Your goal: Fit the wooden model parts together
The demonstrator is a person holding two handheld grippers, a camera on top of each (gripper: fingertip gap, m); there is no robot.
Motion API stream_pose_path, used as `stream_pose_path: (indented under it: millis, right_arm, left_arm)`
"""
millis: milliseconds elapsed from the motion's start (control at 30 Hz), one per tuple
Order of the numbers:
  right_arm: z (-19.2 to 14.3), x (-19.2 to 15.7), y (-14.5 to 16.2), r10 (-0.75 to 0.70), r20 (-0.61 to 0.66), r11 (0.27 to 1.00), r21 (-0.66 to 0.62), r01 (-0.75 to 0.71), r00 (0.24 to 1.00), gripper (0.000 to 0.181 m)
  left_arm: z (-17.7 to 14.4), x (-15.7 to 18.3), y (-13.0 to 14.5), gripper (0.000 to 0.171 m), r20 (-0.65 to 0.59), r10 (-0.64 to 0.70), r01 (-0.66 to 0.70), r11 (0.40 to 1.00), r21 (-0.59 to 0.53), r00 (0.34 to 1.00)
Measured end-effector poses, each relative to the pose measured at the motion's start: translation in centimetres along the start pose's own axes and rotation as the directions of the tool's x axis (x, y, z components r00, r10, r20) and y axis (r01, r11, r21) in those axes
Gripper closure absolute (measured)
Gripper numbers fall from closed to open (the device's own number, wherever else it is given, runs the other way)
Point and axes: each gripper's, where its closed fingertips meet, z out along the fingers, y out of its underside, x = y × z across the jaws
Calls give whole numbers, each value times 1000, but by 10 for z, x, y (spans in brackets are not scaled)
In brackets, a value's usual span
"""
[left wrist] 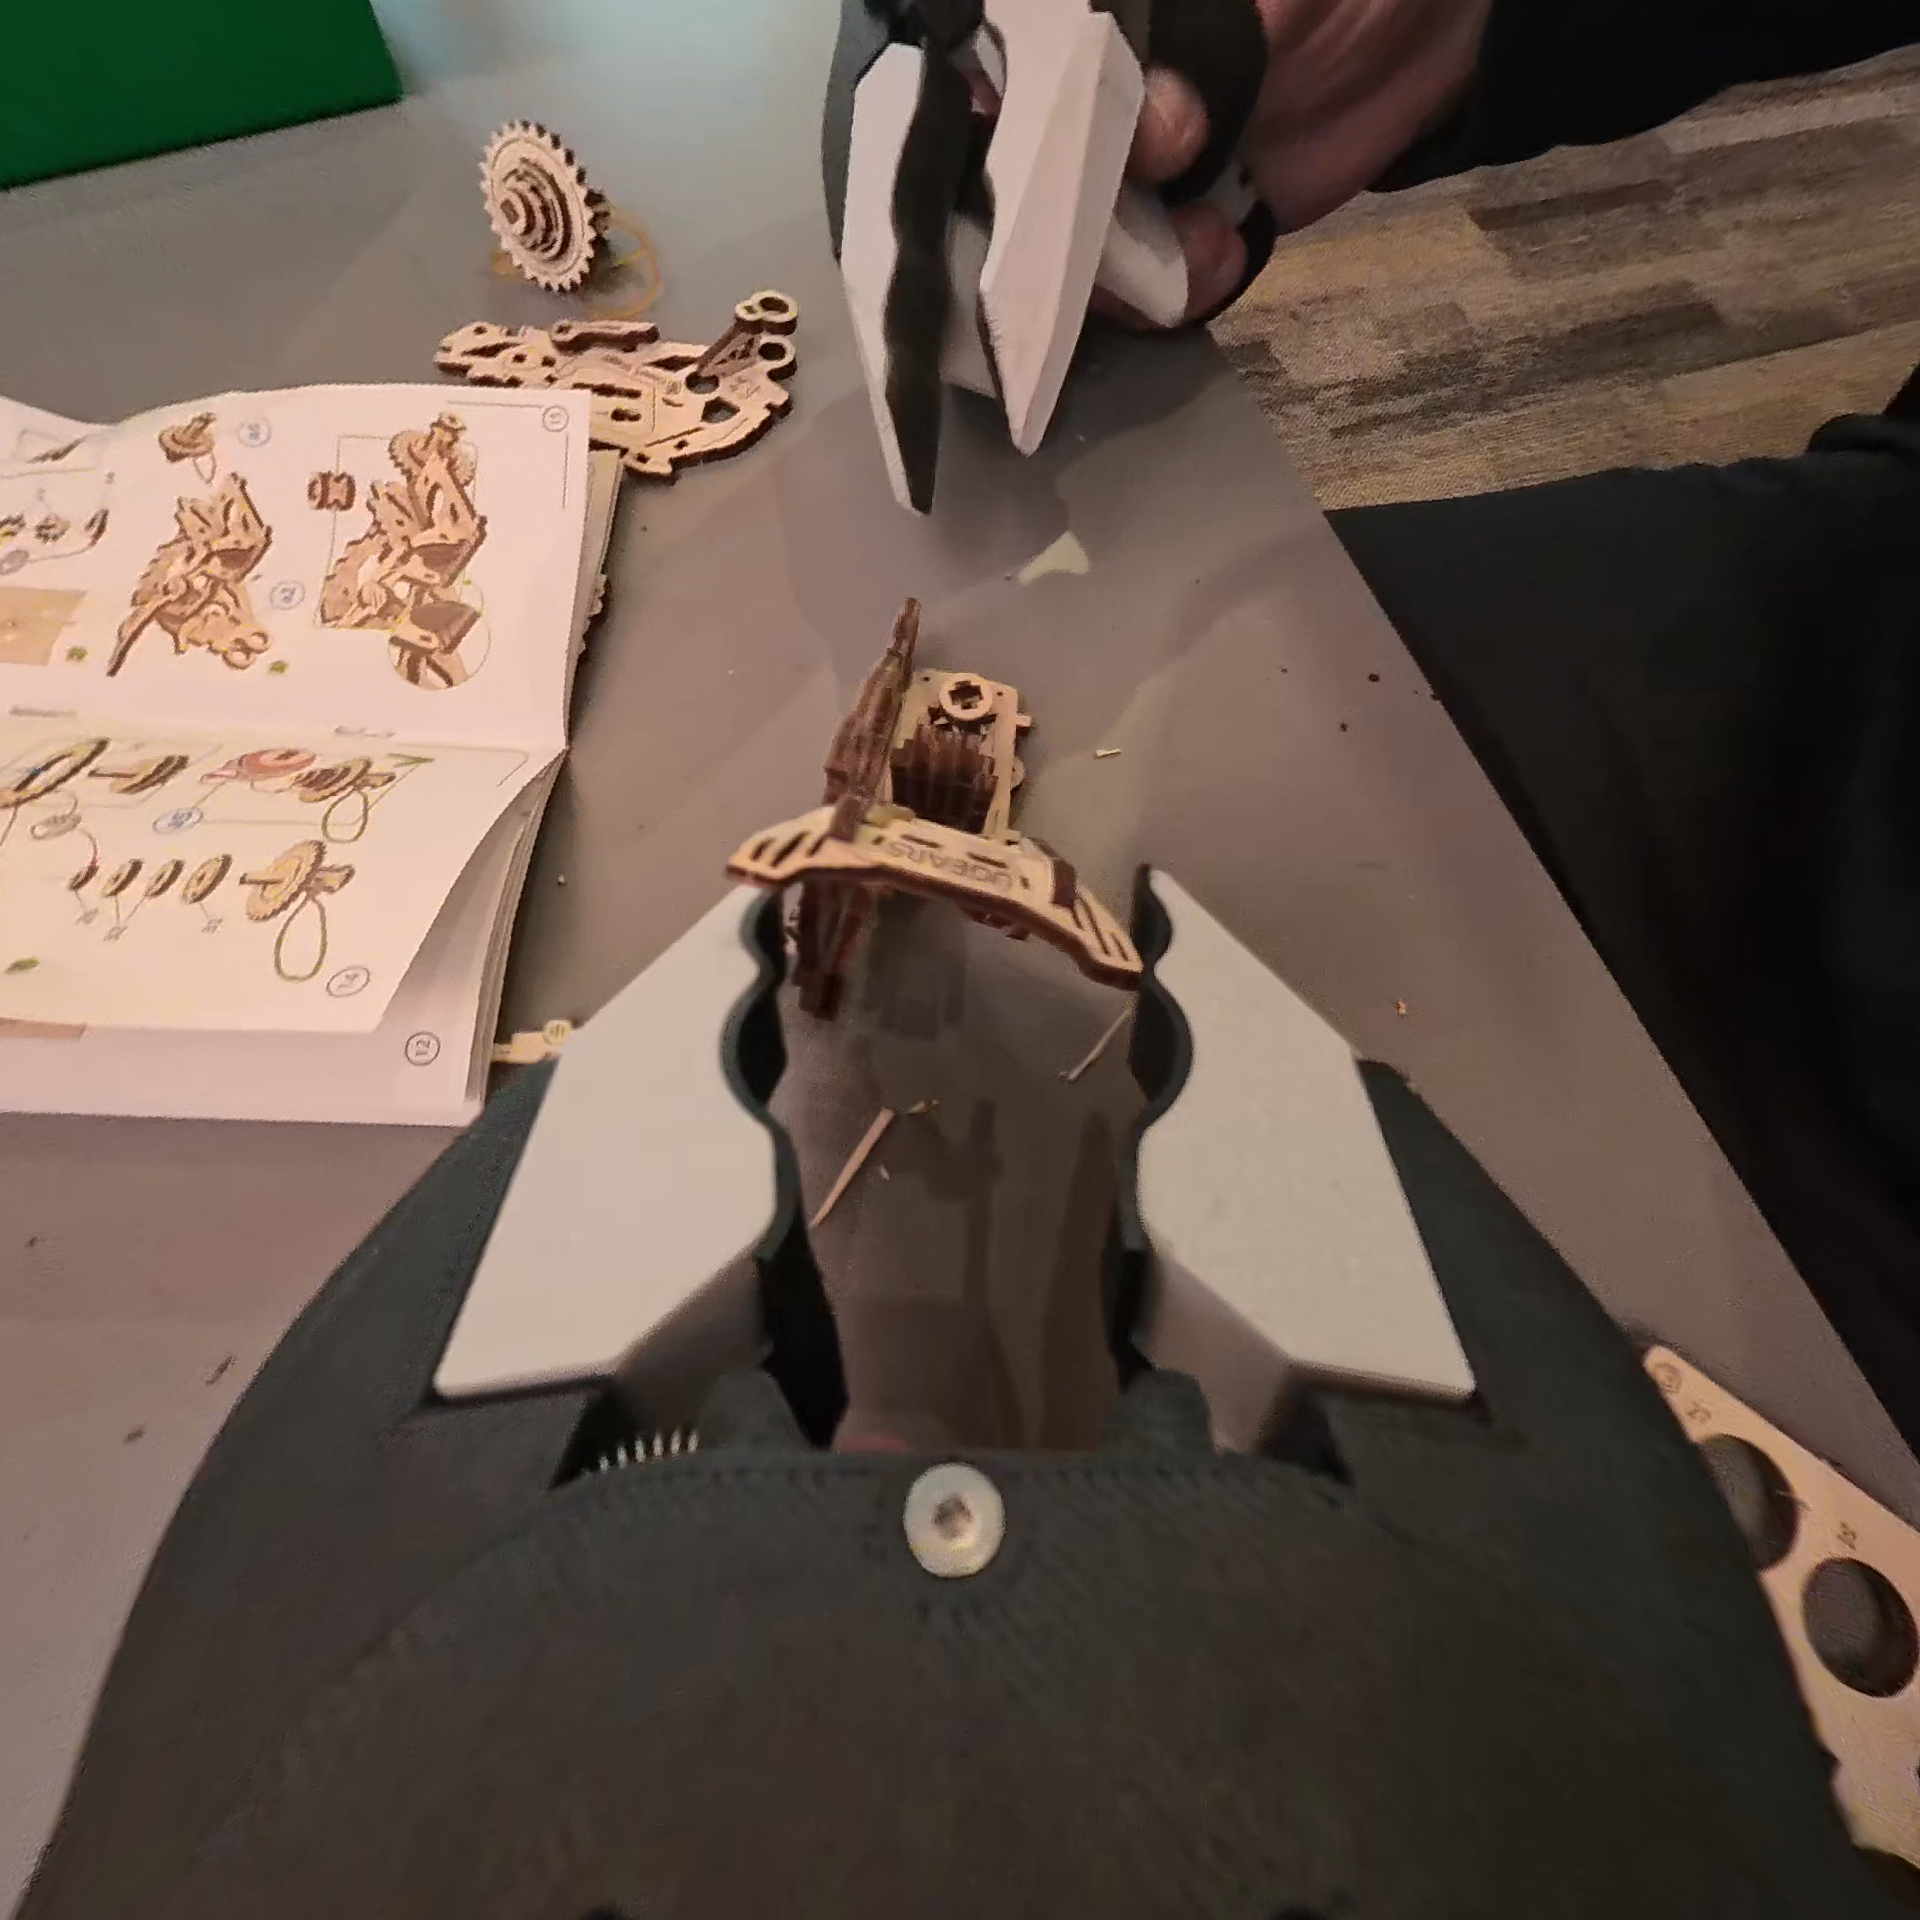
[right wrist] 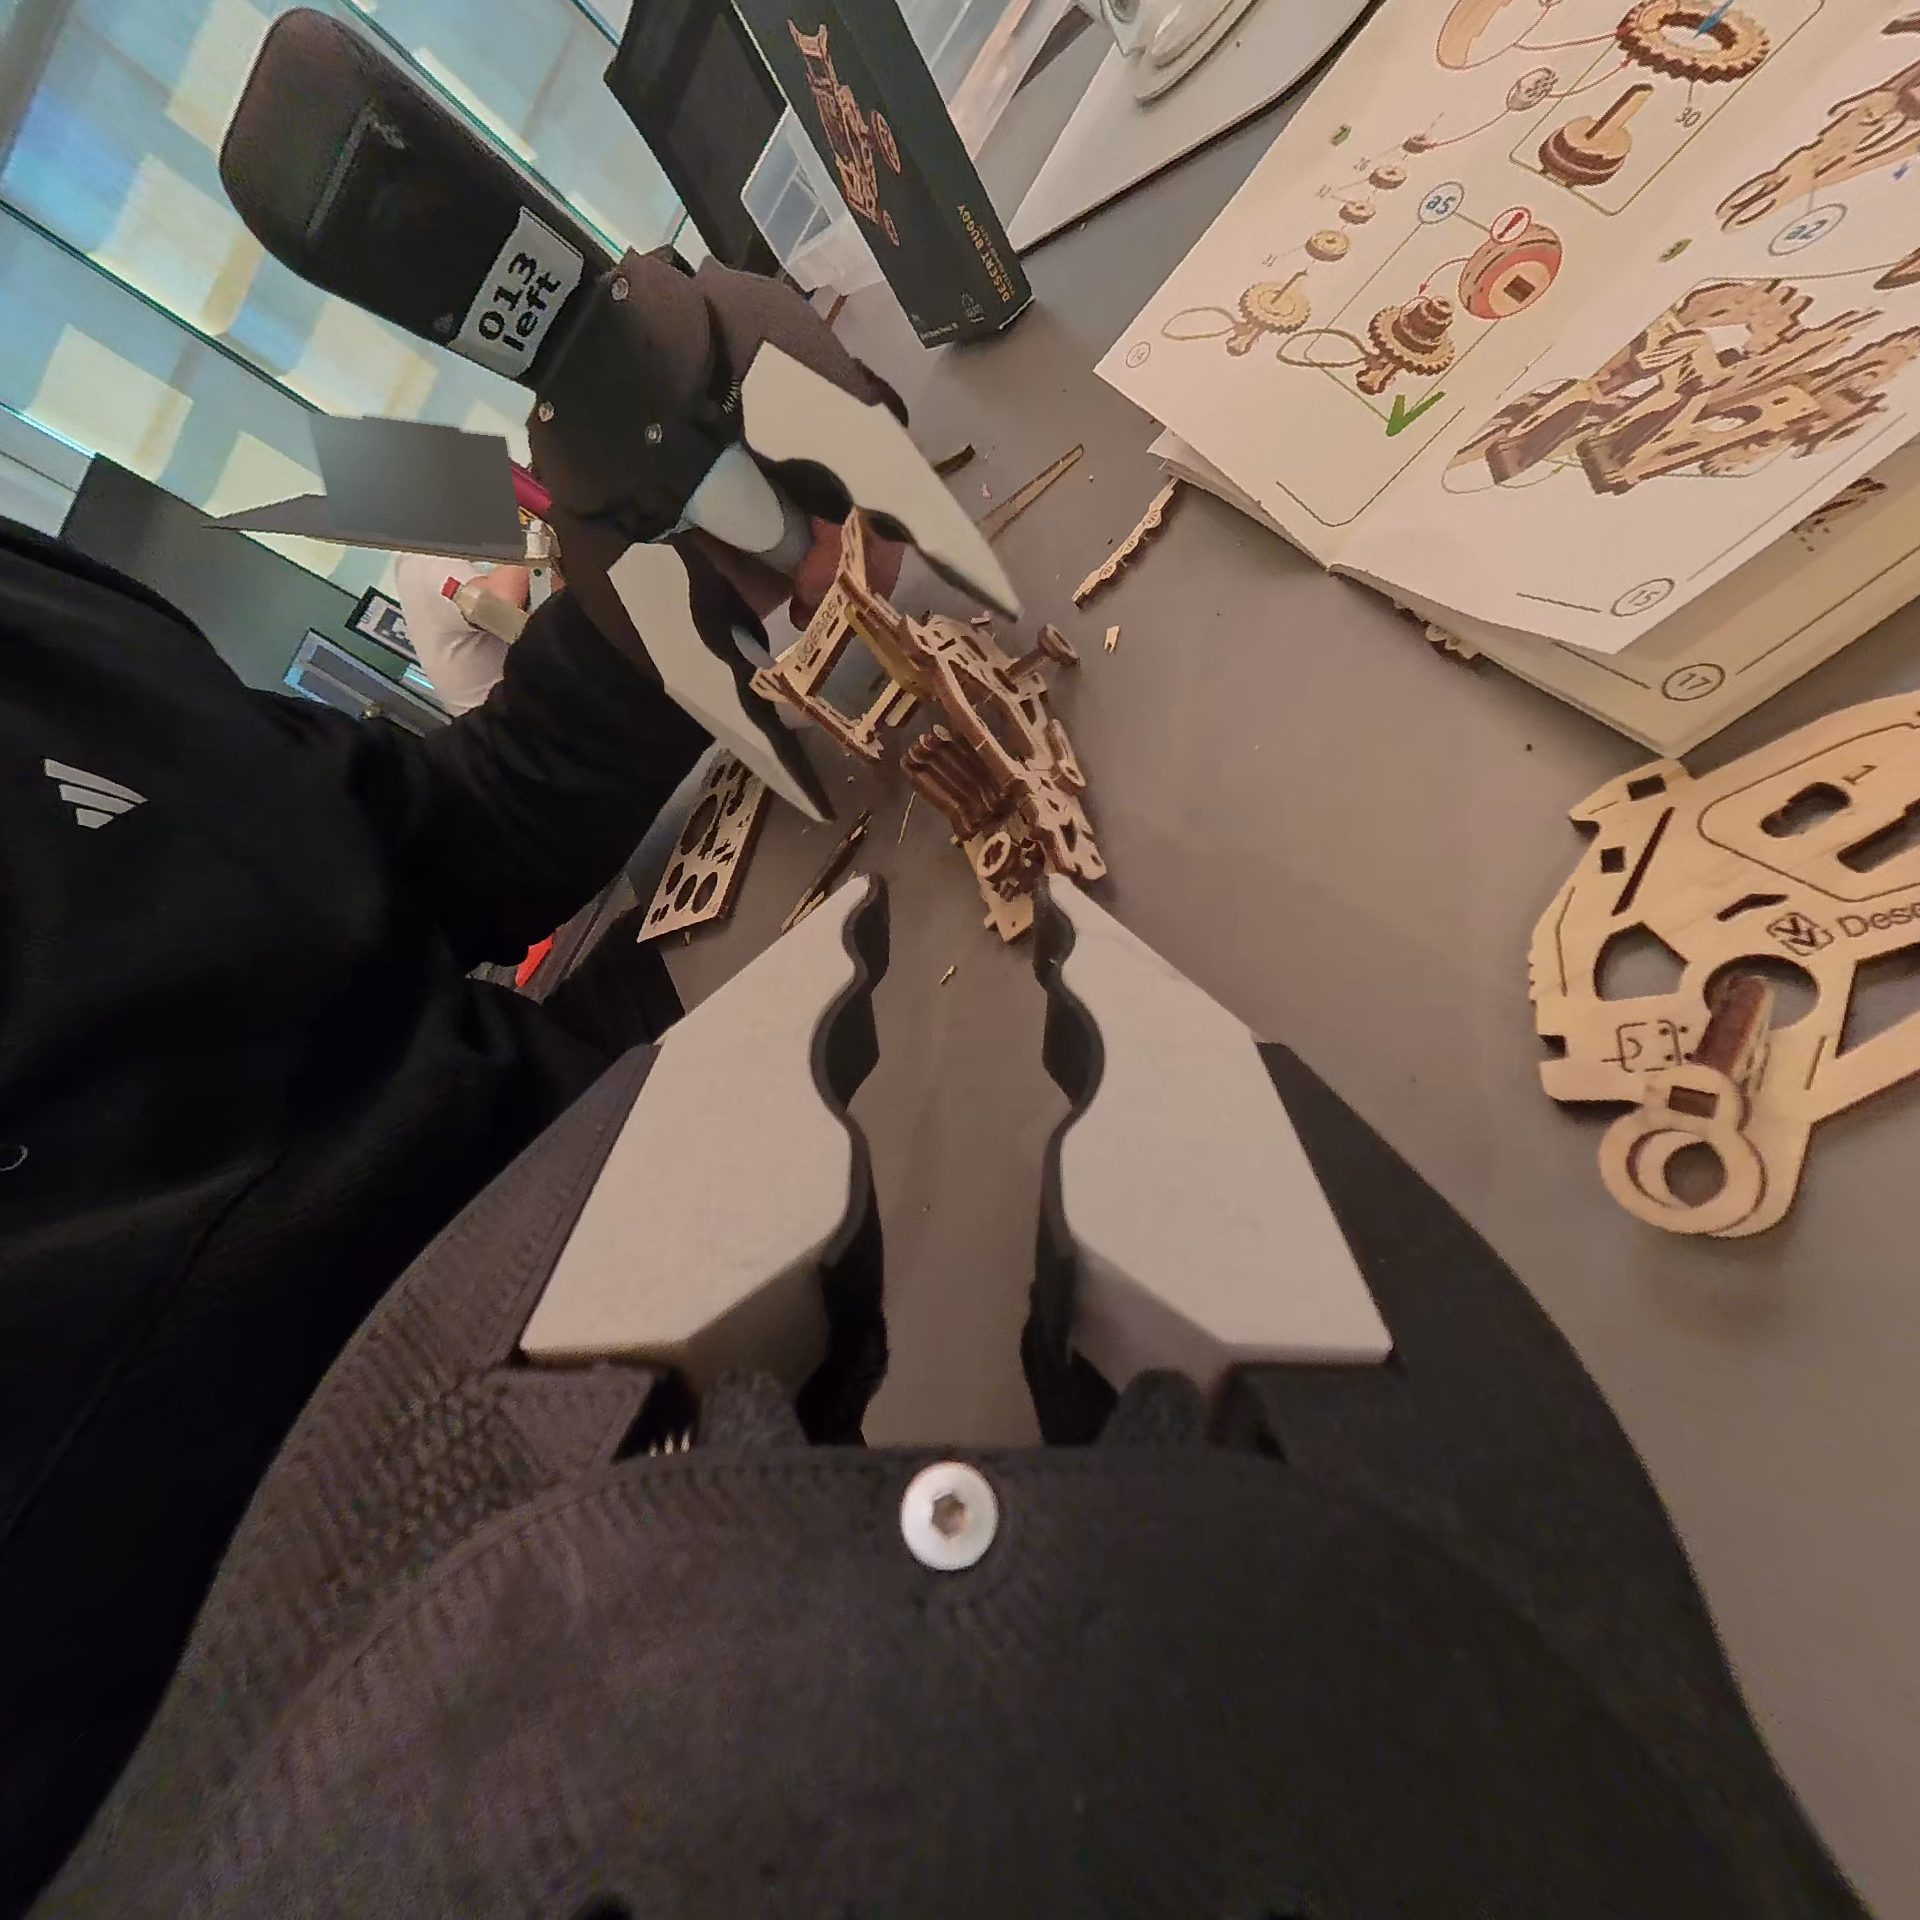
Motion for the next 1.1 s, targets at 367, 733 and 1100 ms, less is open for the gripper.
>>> stream_pose_path:
  millis: [367, 733, 1100]
  right_arm:
    - [1, -2, -2, -19, 11, 1000, 4, 19, 1000, 156]
    - [-3, -10, -3, -63, 5, 997, 49, 63, 998, 147]
    - [3, -16, 18, -176, -106, 984, -50, 172, 979, 143]
  left_arm:
    - [-1, -1, -5, 114, -4, -14, 14, 997, 75, 1000]
    - [-20, -11, -14, 141, 31, -58, 51, 982, 180, 998]
    - [-20, -18, 2, 119, 51, -80, 73, 990, 123, 996]
